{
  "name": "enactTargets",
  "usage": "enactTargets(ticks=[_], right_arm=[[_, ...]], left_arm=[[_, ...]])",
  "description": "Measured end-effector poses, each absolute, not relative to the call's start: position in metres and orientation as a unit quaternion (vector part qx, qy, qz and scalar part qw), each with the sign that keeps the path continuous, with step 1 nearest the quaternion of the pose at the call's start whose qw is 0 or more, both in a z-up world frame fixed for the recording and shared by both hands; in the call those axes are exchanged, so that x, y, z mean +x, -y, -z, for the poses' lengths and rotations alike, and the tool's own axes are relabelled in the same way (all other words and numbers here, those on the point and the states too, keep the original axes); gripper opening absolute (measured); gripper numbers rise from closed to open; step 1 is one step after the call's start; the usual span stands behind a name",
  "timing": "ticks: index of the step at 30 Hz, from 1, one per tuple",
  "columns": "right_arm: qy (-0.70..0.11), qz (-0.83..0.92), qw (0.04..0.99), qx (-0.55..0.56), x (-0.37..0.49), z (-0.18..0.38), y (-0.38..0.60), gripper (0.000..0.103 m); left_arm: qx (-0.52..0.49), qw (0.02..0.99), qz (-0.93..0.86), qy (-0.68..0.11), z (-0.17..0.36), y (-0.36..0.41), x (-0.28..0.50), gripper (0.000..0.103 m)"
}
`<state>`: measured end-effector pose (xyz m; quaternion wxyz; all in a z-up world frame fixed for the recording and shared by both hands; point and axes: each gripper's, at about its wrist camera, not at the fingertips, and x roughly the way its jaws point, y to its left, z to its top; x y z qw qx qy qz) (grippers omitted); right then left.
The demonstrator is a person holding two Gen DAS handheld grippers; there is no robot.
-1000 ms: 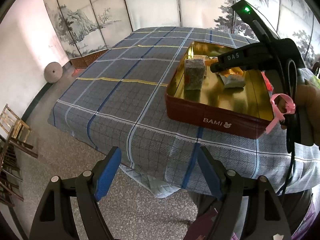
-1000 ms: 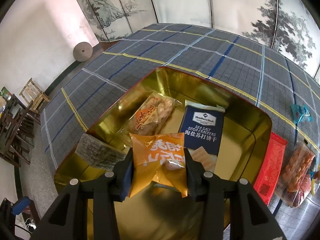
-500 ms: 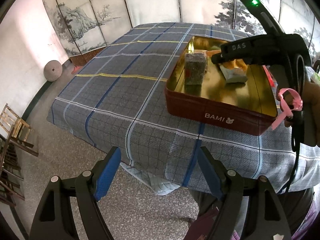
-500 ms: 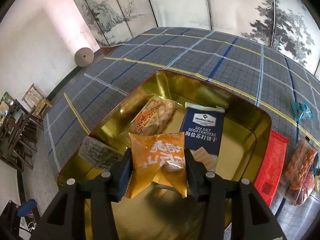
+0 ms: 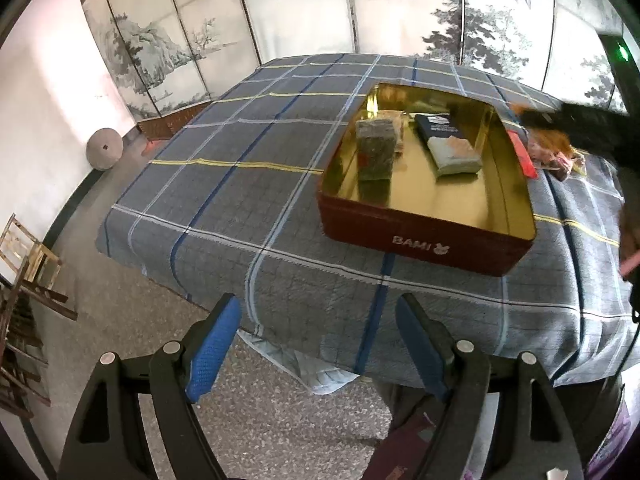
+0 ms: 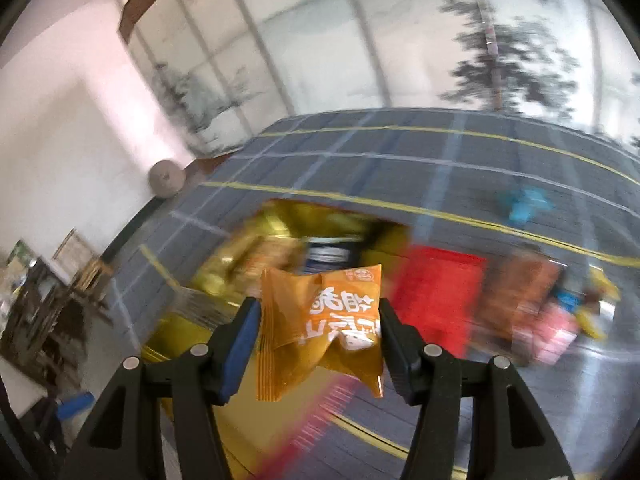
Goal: Organize snacks
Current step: 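Lower the orange chip bag into the gold tin and open the right gripper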
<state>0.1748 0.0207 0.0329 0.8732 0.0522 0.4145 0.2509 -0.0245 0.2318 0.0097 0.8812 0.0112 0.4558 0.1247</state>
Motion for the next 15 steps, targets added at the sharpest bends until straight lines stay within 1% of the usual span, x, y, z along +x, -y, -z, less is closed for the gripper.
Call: enactTargets(ticks=[5,11,13,14,15], right_arm=[[-0.454,-0.230,0.857,0.082,0.188,-0.017,0.018,0.059],[-0.469,-0.234,0.849,0.067,0.204,-0.006,0.012,0.059],[-0.471,-0.237,0.847,0.070,0.203,-0.004,0.011,0.056],[-0.466,-0.236,0.849,0.071,0.200,-0.006,0.011,0.053],[-0.458,-0.235,0.854,0.072,0.195,-0.012,0.012,0.053]], left_arm=[[0.029,0.883,-0.102,-0.458,-0.010,-0.211,-0.023,0.079],[0.053,0.885,-0.099,-0.451,-0.011,-0.201,-0.024,0.079],[0.049,0.885,-0.100,-0.452,-0.011,-0.202,-0.024,0.079],[0.047,0.885,-0.101,-0.452,-0.010,-0.204,-0.023,0.079],[0.046,0.885,-0.101,-0.453,-0.010,-0.204,-0.023,0.079]])
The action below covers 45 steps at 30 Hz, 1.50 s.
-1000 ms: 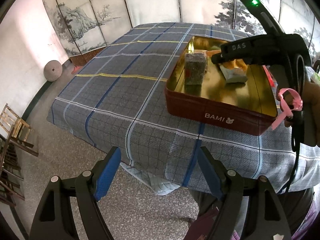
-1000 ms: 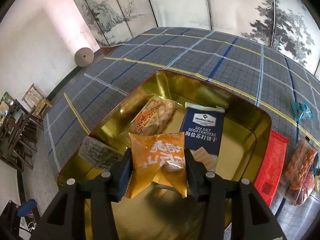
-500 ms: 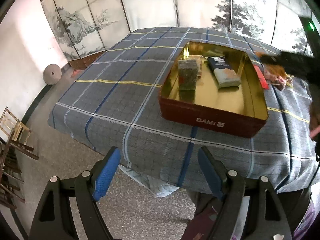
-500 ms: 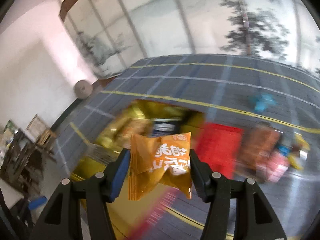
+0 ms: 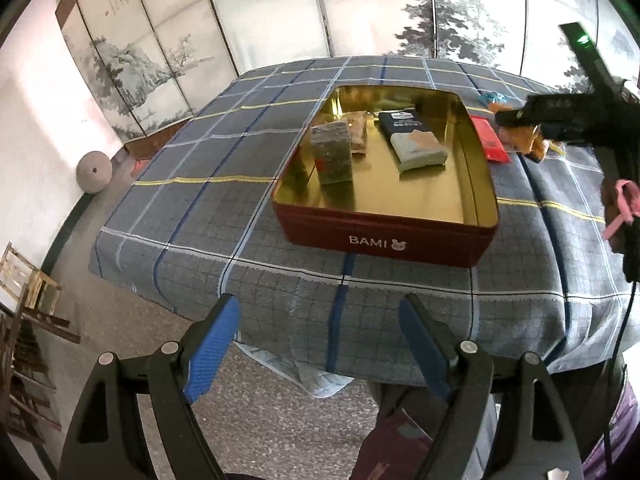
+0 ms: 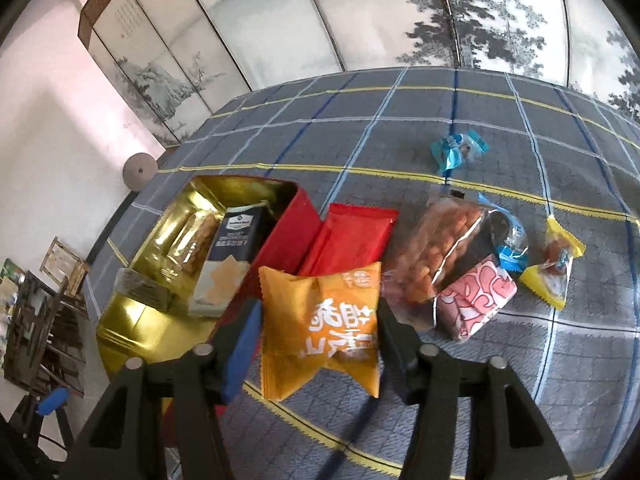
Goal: Organize snacks
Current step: 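Lower the orange chip bag into the gold tin and open the right gripper, then move the right gripper to the red wafer pack and grasp it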
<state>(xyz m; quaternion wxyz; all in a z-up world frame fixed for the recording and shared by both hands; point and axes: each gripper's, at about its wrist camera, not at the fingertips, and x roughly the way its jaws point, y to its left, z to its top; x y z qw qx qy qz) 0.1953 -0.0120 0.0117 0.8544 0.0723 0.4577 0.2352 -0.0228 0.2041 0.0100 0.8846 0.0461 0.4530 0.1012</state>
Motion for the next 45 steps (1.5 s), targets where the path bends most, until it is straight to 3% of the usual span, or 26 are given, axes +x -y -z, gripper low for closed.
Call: enactTargets(ticks=[3,7,13,21,28,45], right_arm=[[-0.446,-0.256,0.852,0.096,0.194,-0.028,0.010,0.053],[-0.442,-0.302,0.843,0.049,0.194,-0.042,-0.036,0.053],[-0.448,-0.332,0.830,0.017,0.201,-0.040,-0.088,0.063],[-0.434,-0.285,0.852,0.064,0.201,-0.053,-0.042,0.068],[-0.502,-0.209,0.838,0.051,0.209,-0.016,0.002,0.068],[-0.522,-0.204,0.827,0.026,0.257,0.027,-0.023,0.068]], left_arm=[[0.042,0.883,-0.102,-0.457,-0.008,-0.204,-0.021,0.079],[0.046,0.883,-0.096,-0.458,-0.007,-0.200,-0.022,0.079],[0.048,0.884,-0.101,-0.454,-0.009,-0.205,-0.025,0.080],[0.041,0.883,-0.098,-0.457,-0.008,-0.206,-0.024,0.080],[0.041,0.880,-0.084,-0.466,-0.002,-0.198,-0.021,0.081],[0.047,0.870,-0.083,-0.483,0.013,-0.196,-0.016,0.081]])
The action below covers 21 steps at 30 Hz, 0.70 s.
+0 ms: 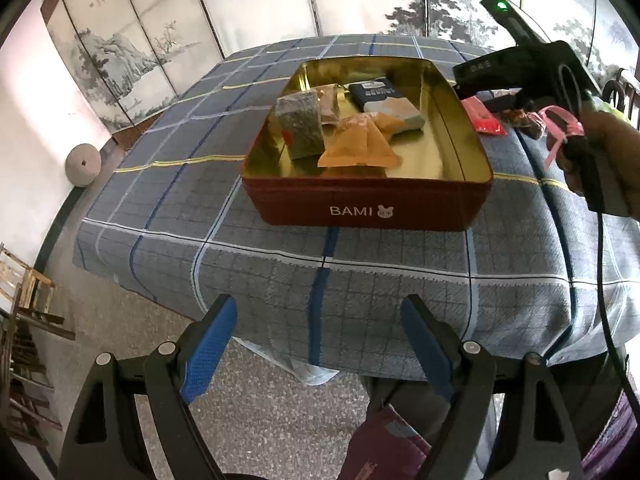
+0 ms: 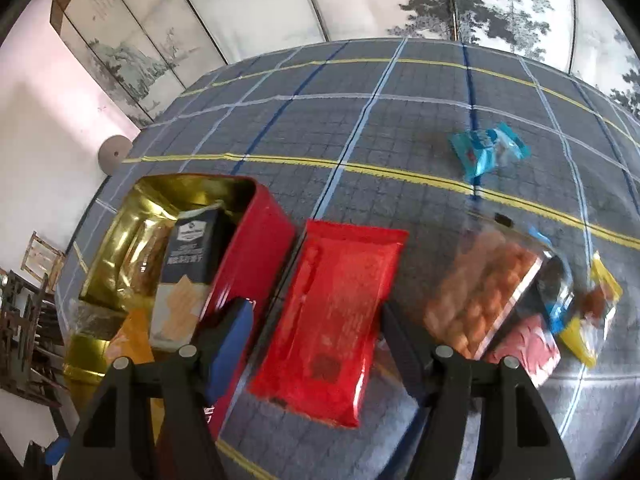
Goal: Organize snacks
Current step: 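Move the right gripper to the red wafer pack and grasp it, then lift the red wafer pack with the right gripper while the left reaches toward the clear snack bag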
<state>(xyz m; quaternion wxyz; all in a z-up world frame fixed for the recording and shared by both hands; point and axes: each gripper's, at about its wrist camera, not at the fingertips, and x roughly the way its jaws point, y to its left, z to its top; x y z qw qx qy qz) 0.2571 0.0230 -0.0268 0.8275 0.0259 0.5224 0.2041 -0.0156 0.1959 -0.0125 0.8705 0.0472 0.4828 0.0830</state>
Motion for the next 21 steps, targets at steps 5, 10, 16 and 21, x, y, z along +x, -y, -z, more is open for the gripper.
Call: enactTargets(ticks=[5,10,16,21], right_arm=[[-0.510,-0.192,0.838,-0.022,0.255,0.029,-0.035,0.070],[-0.510,-0.206,0.833,-0.059,0.249,0.030,-0.036,0.065],[-0.500,-0.222,0.828,-0.123,0.215,0.023,-0.033,0.047],[-0.477,-0.246,0.836,-0.116,0.146,0.013,-0.003,0.047]], left_arm=[[0.045,0.869,-0.081,-0.486,0.012,-0.195,-0.014,0.081],[0.049,0.872,-0.084,-0.480,0.007,-0.192,-0.018,0.081],[0.050,0.875,-0.085,-0.474,-0.003,-0.187,-0.023,0.081],[0.068,0.883,-0.083,-0.458,-0.014,-0.179,-0.028,0.081]])
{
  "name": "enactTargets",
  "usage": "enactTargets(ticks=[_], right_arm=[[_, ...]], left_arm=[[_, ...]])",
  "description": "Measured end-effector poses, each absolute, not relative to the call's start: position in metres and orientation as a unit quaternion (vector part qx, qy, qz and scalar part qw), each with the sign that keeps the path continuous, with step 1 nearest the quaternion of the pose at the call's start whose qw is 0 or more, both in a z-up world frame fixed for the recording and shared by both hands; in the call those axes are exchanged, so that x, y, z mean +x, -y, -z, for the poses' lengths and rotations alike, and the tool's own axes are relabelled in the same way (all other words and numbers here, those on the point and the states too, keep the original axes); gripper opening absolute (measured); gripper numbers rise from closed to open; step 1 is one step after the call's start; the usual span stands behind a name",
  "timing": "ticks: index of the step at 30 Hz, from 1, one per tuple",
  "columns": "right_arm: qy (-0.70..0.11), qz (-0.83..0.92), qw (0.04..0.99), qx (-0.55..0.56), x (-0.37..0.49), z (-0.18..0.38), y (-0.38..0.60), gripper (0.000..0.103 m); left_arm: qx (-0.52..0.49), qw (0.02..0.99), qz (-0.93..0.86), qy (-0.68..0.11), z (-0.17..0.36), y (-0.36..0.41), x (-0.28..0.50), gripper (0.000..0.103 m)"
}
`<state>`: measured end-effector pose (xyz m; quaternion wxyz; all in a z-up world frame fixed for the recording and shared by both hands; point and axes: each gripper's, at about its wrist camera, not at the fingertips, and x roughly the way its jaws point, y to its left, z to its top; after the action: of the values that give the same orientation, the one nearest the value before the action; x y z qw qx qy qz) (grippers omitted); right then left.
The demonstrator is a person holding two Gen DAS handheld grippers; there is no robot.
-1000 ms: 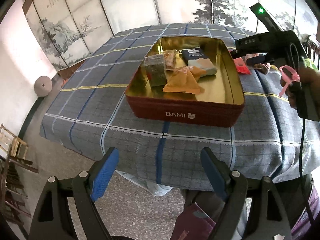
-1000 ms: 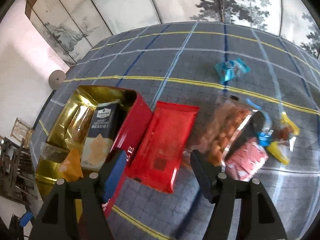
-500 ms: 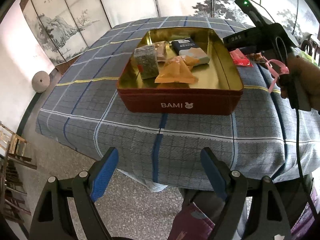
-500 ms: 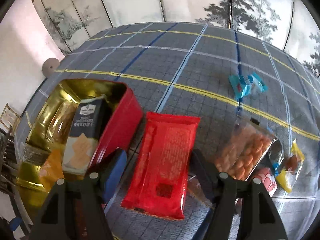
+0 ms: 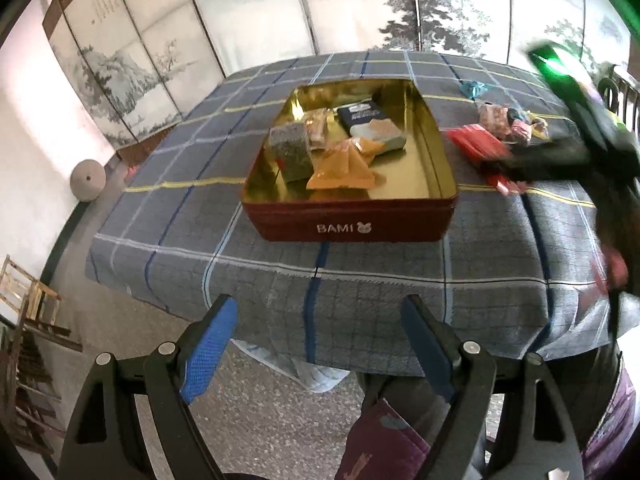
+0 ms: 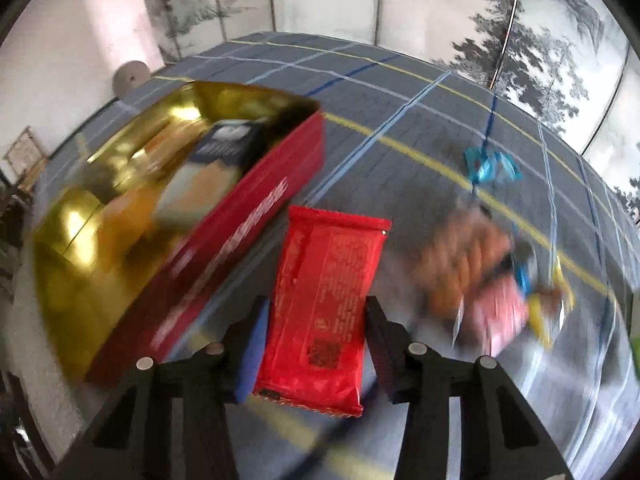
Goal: Organize snacks
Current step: 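Lift the red wafer pack with the right gripper while the left reaches toward the clear snack bag, then grasp the clear bag of orange snacks with the left gripper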
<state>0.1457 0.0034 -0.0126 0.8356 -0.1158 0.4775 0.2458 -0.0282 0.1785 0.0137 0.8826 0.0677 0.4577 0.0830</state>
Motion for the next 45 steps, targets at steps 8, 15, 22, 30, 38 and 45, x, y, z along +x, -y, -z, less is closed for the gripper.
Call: enactTargets(ticks=[8,15,22,30,38,45], right_arm=[[-0.476,-0.143,0.865,-0.069,0.093,0.002,0.134,0.047],[-0.489,-0.069,0.869,-0.035,0.107,0.016,0.223,0.047],[-0.480,-0.076,0.873,-0.023,0.113,0.023,0.233,0.051],[-0.452,-0.081,0.887,-0.051,0.127,0.023,0.239,0.047],[-0.437,-0.060,0.897,-0.010,0.132,0.027,0.280,0.047],[-0.436,-0.075,0.897,0.013,0.135,0.028,0.286,0.048]], left_arm=[[0.087,0.884,-0.033,-0.457,-0.021,-0.144,-0.017,0.081],[0.085,0.883,0.035,-0.461,-0.031,-0.103,0.009,0.081],[0.084,0.875,0.074,-0.470,-0.036,-0.074,0.048,0.081],[0.091,0.870,0.157,-0.458,-0.045,-0.039,0.112,0.081],[0.083,0.841,0.183,-0.503,-0.026,-0.015,0.211,0.079],[0.088,0.802,0.210,-0.553,0.001,-0.001,0.258,0.078]])
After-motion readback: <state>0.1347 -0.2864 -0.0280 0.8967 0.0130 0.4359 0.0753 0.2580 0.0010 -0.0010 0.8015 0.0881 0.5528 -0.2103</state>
